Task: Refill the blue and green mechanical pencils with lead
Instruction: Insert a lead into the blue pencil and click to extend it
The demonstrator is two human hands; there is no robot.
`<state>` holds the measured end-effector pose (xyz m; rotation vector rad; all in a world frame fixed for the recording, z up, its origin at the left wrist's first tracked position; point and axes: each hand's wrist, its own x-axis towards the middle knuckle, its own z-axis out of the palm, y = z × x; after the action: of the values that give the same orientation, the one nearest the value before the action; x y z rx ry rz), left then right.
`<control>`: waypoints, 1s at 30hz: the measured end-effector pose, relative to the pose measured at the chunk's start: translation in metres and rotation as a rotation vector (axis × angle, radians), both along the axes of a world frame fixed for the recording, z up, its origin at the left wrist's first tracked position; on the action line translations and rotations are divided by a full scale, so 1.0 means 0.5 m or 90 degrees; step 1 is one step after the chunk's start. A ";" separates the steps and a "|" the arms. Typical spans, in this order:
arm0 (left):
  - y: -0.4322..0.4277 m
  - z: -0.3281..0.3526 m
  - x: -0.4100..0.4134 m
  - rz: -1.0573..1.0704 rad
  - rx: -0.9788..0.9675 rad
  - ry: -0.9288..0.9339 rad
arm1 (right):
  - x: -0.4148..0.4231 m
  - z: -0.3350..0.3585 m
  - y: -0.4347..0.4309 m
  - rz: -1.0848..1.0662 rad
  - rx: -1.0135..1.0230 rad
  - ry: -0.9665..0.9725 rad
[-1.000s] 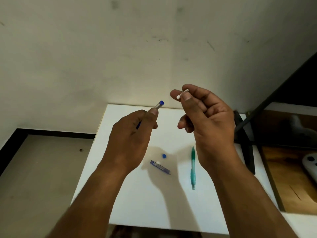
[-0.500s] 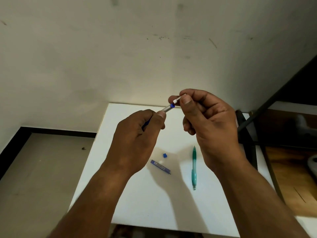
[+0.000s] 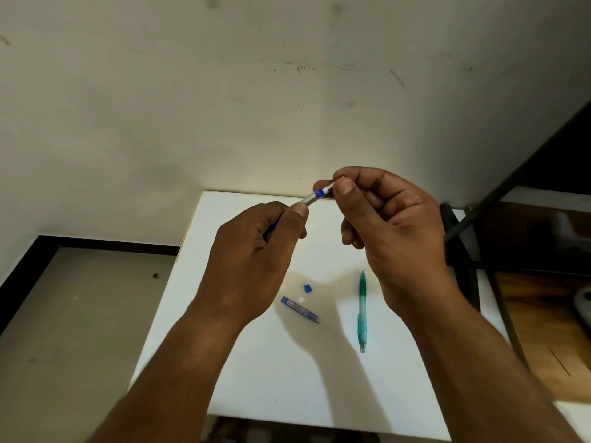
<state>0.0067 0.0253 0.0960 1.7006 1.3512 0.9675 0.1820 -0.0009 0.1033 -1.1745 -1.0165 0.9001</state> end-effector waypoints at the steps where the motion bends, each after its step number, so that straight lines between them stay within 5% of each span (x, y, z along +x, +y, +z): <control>1: 0.000 0.000 -0.001 0.001 0.001 0.003 | -0.001 0.000 0.001 0.002 0.002 0.003; 30: -0.002 -0.008 0.002 -0.009 0.014 0.015 | 0.003 -0.005 0.003 -0.016 0.011 -0.076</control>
<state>0.0079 0.0246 0.0920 1.7413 1.3468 0.9608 0.1835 0.0008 0.1009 -1.2358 -1.1016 0.8073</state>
